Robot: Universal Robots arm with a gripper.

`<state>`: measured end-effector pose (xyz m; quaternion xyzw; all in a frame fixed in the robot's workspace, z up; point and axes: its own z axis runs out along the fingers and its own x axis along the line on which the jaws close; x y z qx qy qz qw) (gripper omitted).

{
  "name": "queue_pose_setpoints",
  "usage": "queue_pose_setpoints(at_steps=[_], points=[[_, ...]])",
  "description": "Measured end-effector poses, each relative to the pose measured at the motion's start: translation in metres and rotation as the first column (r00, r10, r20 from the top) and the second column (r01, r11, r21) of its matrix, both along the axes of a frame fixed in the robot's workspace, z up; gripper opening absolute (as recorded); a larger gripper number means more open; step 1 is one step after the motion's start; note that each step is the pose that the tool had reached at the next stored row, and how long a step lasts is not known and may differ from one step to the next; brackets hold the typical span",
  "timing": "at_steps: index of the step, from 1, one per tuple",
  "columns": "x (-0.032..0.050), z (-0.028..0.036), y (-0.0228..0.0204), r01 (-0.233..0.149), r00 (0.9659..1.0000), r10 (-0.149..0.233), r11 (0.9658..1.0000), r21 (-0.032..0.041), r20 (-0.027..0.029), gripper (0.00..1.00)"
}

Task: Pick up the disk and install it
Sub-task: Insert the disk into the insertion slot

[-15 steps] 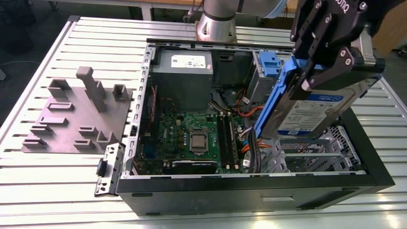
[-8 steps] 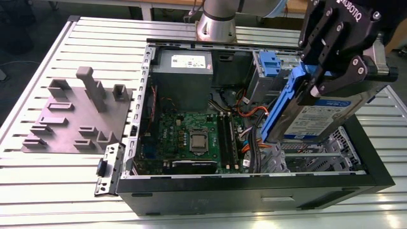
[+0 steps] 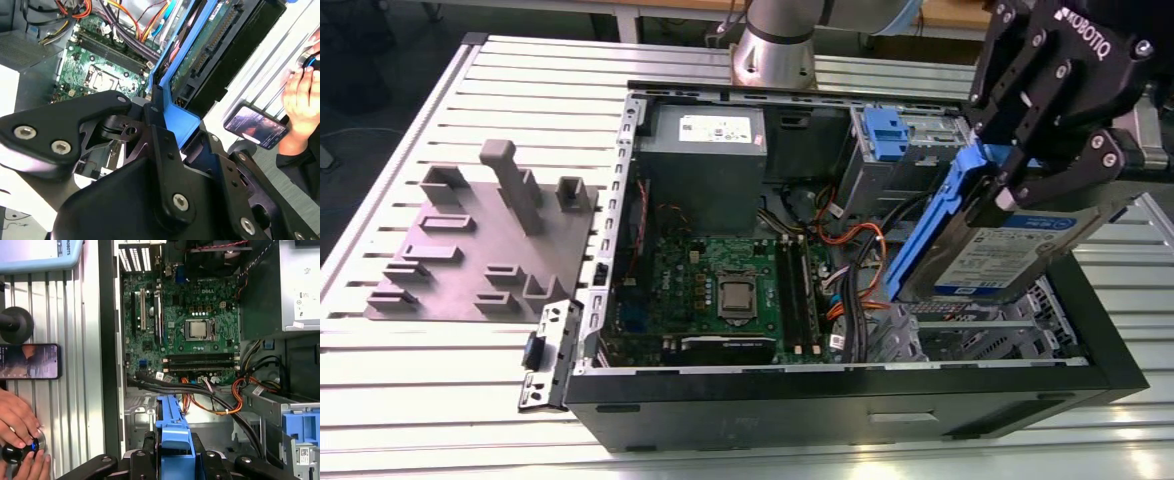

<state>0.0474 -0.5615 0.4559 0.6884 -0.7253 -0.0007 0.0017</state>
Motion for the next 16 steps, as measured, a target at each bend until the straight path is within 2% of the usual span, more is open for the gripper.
queue_pose_setpoints(at_steps=[7, 16], points=[[0.0166, -0.0034, -0.0004, 0.0, 1.0, 0.0, 1.0, 0.0002, -0.0016, 0.36], [0.0236, -0.0086, -0.0026, -0.007, 1.0, 0.007, 1.0, 0.0, -0.0017, 0.36]])
